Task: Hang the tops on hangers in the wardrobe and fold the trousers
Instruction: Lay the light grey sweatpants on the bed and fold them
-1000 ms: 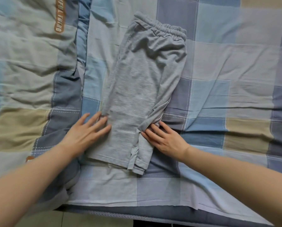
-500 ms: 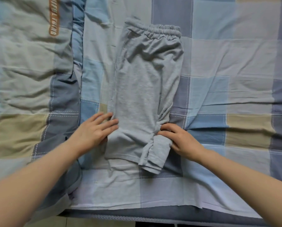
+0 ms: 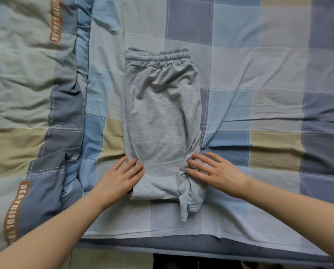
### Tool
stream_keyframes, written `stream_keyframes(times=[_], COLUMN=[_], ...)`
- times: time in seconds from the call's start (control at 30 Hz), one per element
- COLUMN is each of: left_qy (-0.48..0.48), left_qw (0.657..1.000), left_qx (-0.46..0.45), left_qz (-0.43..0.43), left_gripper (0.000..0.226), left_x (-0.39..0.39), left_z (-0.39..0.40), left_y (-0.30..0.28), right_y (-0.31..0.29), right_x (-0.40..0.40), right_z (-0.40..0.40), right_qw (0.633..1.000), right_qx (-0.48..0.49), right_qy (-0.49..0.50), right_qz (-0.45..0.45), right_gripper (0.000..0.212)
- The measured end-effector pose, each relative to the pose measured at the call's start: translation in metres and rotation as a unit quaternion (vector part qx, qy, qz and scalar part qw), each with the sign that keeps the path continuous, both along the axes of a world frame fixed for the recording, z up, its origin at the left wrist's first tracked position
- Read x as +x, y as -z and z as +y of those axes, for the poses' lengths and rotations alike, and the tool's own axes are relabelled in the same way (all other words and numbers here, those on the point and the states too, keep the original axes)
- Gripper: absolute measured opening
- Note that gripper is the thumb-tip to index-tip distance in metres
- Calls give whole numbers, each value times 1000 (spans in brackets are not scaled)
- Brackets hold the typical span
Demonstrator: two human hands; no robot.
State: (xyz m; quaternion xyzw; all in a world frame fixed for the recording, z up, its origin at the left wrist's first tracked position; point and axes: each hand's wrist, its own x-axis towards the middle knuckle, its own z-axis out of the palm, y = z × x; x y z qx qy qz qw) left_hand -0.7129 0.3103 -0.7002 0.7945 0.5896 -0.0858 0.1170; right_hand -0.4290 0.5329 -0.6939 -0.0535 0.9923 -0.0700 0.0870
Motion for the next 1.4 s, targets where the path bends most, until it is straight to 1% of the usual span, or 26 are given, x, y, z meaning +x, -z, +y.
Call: stream_keyframes(times=[0.07,0.13,0.23,0.37,0.43,0.47,0.5,0.53,0.57,0.6,0.63,0.67,0.7,0.73,0.77,0.83,0.9,0.93,0.97,1.07,1.1,1.17,1.2,1.23,1.33,1.4], left_qy=[0,25,82,51,-5,-58,-127,-213,-319,-435,-543,-626,-675,-696,-697,-665,-624,-620,-626,-670,-680,-675,-676,-686,-720,-730], left_qw=[1000,999,997,998,993,978,954,925,884,817,723,639,588,567,565,593,637,645,644,622,622,653,661,651,578,545], left_qx=[4,-4,-9,-21,-102,-179,-243,-257,-224,-171,-129,-117,-132,-159,-185,-217,-230,-226,-212,-156,-140,-98,-76,-59,-50,-51], left_qz=[22,24,9,-22,-63,-86,-124,-182,-259,-338,-407,-431,-425,-410,-401,-399,-390,-385,-386,-375,-363,-329,-317,-319,-380,-408], left_gripper=[51,56,53,43,56,61,59,49,36,26,22,27,36,40,40,35,37,41,43,33,33,39,42,44,38,32], left_x=[3,7,9,6,3,2,0,-2,-5,-10,-17,-25,-33,-41,-45,-44,-39,-36,-32,-18,-12,-2,2,5,8,7], left_z=[-1,-1,4,12,14,14,17,22,30,43,57,71,81,86,88,83,71,65,59,43,40,39,39,40,40,40], left_y=[2,5,7,-4,-8,-9,-11,-13,-16,-21,-24,-25,-23,-17,-12,-7,-1,0,3,11,12,13,12,12,12,11], right_y=[6,11,19,21,19,18,14,10,7,4,1,2,4,5,7,13,19,20,19,14,13,10,9,8,5,4], right_x=[-4,-11,-20,-2,5,7,6,3,-1,-8,-16,-23,-30,-36,-42,-48,-48,-47,-45,-39,-39,-39,-41,-41,-44,-45], right_z=[0,-2,-5,12,17,18,17,18,21,28,36,44,51,57,59,57,52,49,46,35,29,20,16,13,11,15], right_qw=[999,998,998,999,996,987,966,931,876,802,714,623,548,502,482,489,506,511,514,518,511,470,457,453,447,439], right_qx=[31,52,23,-27,-93,-153,-226,-305,-385,-460,-525,-574,-600,-599,-584,-550,-531,-521,-508,-464,-470,-523,-545,-558,-562,-558], right_qy=[-31,-46,-49,-28,6,35,81,151,243,347,440,512,565,607,635,658,669,676,686,716,717,710,701,694,695,703], right_qz=[-12,-10,18,34,-8,-46,-91,-133,-157,-157,-146,-142,-141,-145,-155,-158,-119,-100,-86,-65,-64,-53,-43,-33,-29,-55], right_gripper=[52,53,36,19,20,22,22,22,25,34,47,57,58,52,44,34,27,22,20,30,32,33,32,32,30,26])
